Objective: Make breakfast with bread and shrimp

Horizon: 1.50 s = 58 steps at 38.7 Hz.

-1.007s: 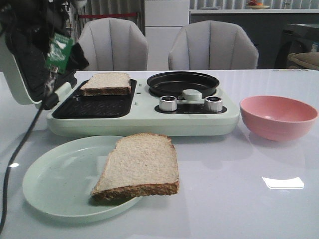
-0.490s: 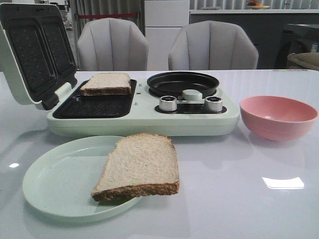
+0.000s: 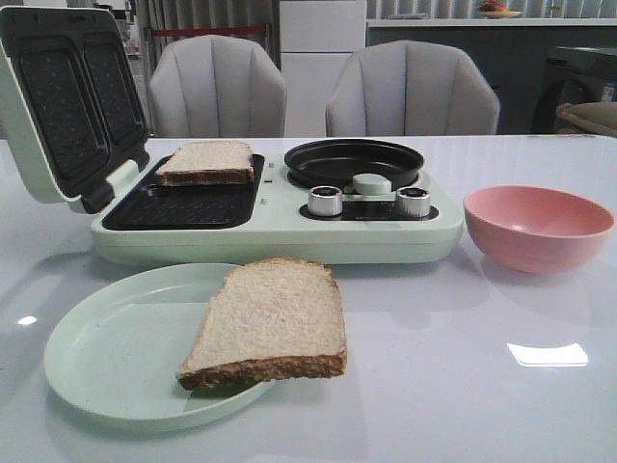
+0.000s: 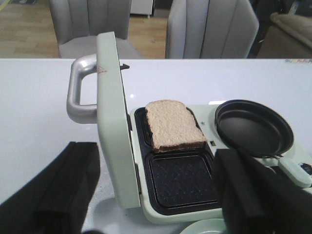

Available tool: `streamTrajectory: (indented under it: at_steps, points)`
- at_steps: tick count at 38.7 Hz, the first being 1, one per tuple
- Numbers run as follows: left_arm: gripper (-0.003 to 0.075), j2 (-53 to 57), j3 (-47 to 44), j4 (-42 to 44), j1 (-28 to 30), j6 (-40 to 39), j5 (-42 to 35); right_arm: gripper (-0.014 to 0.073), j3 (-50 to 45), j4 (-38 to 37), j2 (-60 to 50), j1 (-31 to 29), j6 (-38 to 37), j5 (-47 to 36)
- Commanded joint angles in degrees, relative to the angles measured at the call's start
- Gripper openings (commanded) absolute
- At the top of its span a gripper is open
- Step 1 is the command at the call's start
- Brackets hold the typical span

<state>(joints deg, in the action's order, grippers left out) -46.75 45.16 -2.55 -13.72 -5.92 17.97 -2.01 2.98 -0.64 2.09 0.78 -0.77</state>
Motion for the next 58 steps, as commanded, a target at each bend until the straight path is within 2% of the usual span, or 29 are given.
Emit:
streamTrajectory:
  at_steps: [1,10,19,27,35,44,48,55,58]
  points:
    - [0.0543,6.36,-1.46,-0.85,0.14,-0.66,-5.14,0.0141,0.68,-0.65,-1.08,-0.32,0.06,-4.56]
    - [0.0543,19.74,-9.46,-0.37,-3.12,-0.66,-6.54,0.0141,0.68,-0.65,-1.08,-0.32,0.06,-4.56]
    - [0.0543,29.75,-19.27,-0.29,-7.43,-0.56,-6.76,0.0141,0.68,-0.65,-1.08,-0.32,0.06,-4.56]
    - [0.0543,37.19,-24.12,-0.75,-11.2,-0.56,-8.19,0.0141,0.68,-0.65,-1.08,-0.32,0.06,-4.56]
    - [0.0543,39.27,-25.34,-0.75,-13.61,-0.56,-8.52,0.0141,0.68,-0.65,-1.09,-0.32,0.06,-4.73]
    - [0.0543,39.27,-25.34,-0.75,-13.61,-0.56,-7.55,0.0141,1.44,-0.26,-1.04,-0.26,-1.14,-13.69]
    - [0.0543,39.27,-25.97,-0.75,-13.69,-0.56,-7.86,0.0141,5.26,-0.11,0.25,0.01,-3.59,-10.28]
    - [0.0543,39.27,-26.56,-0.75,-13.69,-0.56,-8.82,0.0141,16.66,-0.67,9.59,0.01,-3.4,4.23]
    - [0.0543,39.27,-26.56,-0.75,-13.69,-0.56,-8.99,0.0141,19.43,-0.67,13.41,0.01,-3.4,6.72]
